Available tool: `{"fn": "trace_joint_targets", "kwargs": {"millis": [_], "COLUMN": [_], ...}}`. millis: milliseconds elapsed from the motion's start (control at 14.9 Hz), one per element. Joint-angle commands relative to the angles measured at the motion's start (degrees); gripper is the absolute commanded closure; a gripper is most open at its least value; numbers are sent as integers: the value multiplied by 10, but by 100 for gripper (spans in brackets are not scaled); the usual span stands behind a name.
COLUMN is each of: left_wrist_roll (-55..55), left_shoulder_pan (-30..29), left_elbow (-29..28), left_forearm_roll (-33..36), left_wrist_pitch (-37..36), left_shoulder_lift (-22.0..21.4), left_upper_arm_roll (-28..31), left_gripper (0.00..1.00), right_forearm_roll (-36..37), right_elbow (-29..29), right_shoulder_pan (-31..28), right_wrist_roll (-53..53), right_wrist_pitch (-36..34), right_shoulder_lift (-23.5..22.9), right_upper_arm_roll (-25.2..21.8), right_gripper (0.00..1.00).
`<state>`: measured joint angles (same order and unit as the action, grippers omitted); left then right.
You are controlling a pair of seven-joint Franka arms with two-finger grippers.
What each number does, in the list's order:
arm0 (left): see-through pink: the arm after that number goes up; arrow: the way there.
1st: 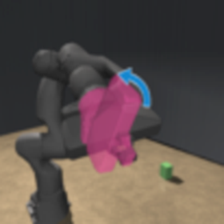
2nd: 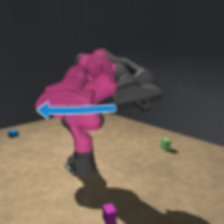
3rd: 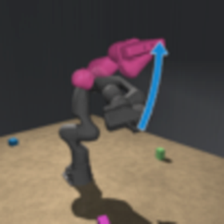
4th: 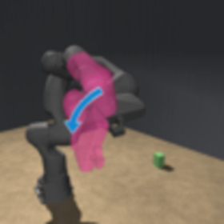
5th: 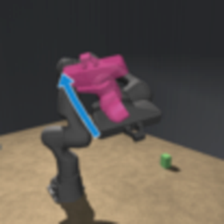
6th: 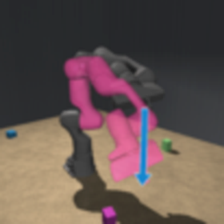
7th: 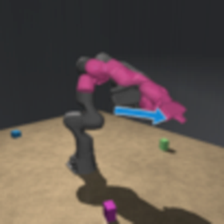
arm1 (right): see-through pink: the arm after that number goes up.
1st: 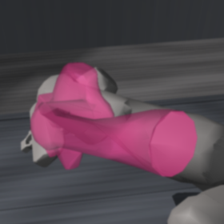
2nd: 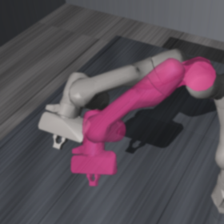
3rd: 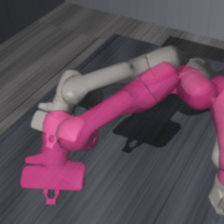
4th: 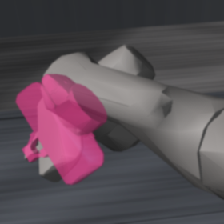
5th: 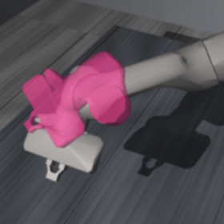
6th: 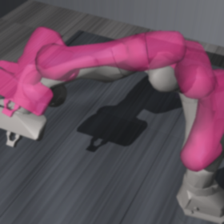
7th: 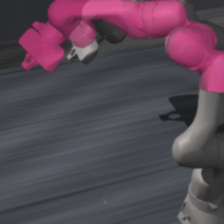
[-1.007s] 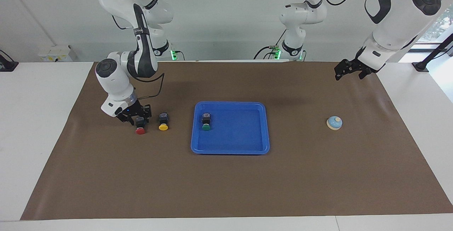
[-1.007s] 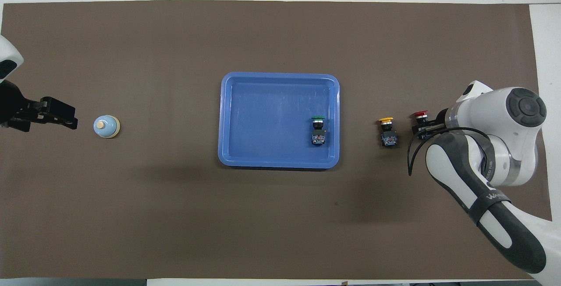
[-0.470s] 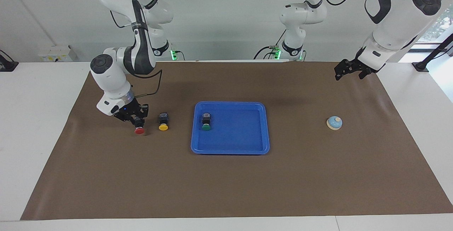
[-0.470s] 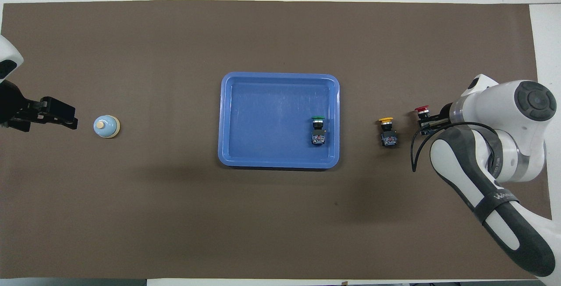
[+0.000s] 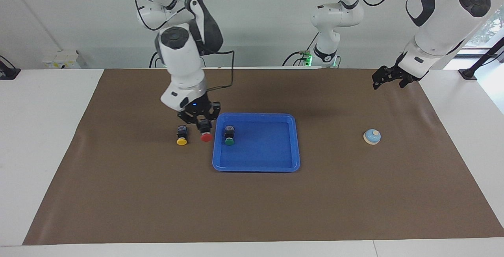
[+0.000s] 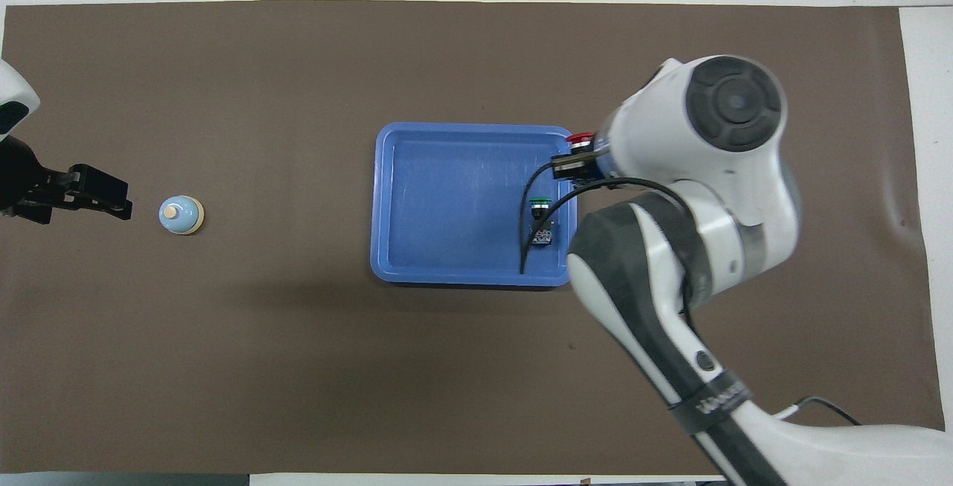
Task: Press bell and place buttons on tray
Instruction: 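Carry the red button into the tray and release it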
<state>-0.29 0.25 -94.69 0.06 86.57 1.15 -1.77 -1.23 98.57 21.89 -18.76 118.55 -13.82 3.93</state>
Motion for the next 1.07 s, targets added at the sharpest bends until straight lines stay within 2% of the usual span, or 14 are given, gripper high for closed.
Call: {"fn": "trace_joint_targets", "kwargs": {"millis": [0, 201, 336, 672, 739, 806, 873, 940, 1007], "left_wrist_roll": [-5, -5, -5, -5, -5, -5, -5, -5, -5], "left_shoulder_pan": [-3, -3, -3, -3, -3, -3, -3, -3, -3], "left_elbow": [6, 6, 6, 6, 6, 6, 6, 6, 6], "left_forearm_roll": [-2, -2, -2, -2, -2, -2, -2, -2, -2], "left_wrist_pitch": [-2, -2, -2, -2, -2, -2, -2, -2, -2], "left_shoulder_lift": [-3, -3, -3, -3, -3, -3, -3, -3, -3], "left_upper_arm_roll": [-1, -1, -1, -1, -1, -1, -1, -1, -1], "left_gripper": [0, 0, 0, 0, 0, 0, 0, 0, 0], "right_forearm_roll": [-3, 1, 5, 5, 5, 5, 5, 6, 7], "right_elbow": [-86, -95, -95, -25, -21, -20, -20, -22, -29], "right_shoulder_pan": [50, 91, 97, 98, 98, 98, 98, 100, 102], "right_wrist_roll": [-66, -121, -140, -159, -159, -160, -161, -170, -179], "right_wrist_pitch": [-10, 19, 43, 113, 114, 112, 109, 102, 88], "right_shoulder_lift": [-89, -131, -146, -143, -141, -140, -140, -140, -139], "right_upper_arm_roll": [-4, -4, -4, -4, -4, -4, -4, -5, -6], "right_gripper": [100, 100, 100, 100, 92, 69, 22, 0, 0]}}
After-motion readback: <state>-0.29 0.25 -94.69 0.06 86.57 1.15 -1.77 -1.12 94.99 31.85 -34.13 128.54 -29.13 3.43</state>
